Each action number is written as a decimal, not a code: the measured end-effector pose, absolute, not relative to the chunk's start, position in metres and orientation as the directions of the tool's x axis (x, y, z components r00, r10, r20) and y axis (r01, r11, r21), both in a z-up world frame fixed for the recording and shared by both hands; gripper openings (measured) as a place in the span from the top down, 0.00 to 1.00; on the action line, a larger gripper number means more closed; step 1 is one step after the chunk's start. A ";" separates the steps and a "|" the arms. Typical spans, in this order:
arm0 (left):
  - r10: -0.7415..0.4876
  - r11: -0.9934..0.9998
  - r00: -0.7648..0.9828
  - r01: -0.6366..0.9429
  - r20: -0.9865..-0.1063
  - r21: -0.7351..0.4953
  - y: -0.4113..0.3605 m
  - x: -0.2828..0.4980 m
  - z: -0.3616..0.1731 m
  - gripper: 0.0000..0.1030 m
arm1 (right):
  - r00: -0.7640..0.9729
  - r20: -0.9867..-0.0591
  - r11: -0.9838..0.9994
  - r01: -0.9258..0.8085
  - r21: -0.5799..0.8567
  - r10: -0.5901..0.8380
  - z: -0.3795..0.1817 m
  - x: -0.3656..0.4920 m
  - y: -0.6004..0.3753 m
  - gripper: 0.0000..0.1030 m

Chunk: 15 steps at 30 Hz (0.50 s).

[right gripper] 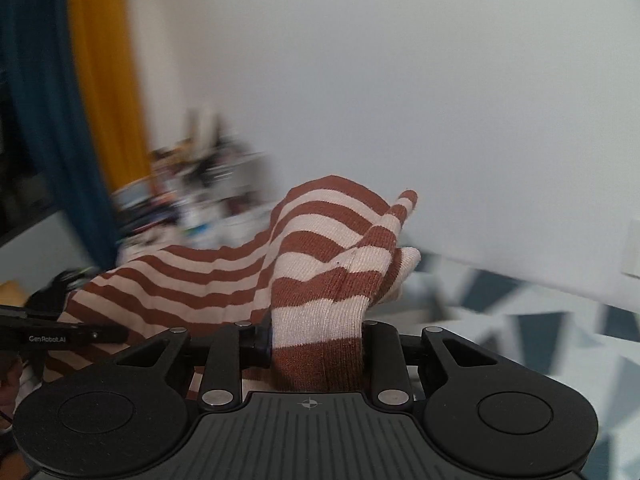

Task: Fold clothes
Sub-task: 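Lift the folded sweater with both grippers and carry it to the beige chair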

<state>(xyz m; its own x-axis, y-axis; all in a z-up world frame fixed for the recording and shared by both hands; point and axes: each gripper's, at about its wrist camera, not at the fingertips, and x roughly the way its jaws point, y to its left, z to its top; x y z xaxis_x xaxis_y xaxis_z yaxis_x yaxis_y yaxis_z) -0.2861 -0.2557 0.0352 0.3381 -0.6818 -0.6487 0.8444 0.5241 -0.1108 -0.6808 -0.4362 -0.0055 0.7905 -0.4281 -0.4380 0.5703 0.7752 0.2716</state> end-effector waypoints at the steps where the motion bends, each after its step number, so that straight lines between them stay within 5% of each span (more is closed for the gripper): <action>1: -0.661 0.564 0.370 0.818 -0.652 -0.107 -0.231 -0.279 0.036 0.82 | 0.811 -0.439 0.800 0.532 0.278 -0.387 -0.003 -0.663 -0.421 0.77; 15: -0.306 0.937 0.663 0.336 -0.683 -0.094 0.075 -0.252 0.039 0.82 | 0.846 -0.503 0.945 -0.005 0.327 0.178 -0.004 -0.451 -0.187 0.77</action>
<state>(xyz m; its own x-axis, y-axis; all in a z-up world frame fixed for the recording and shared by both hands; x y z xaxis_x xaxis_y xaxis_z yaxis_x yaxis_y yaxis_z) -0.2518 0.0745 0.0392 0.6635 -0.3063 -0.6826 0.3362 0.9371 -0.0936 -0.4514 -0.1875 -0.0040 0.8456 0.1782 -0.5032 -0.0048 0.9451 0.3267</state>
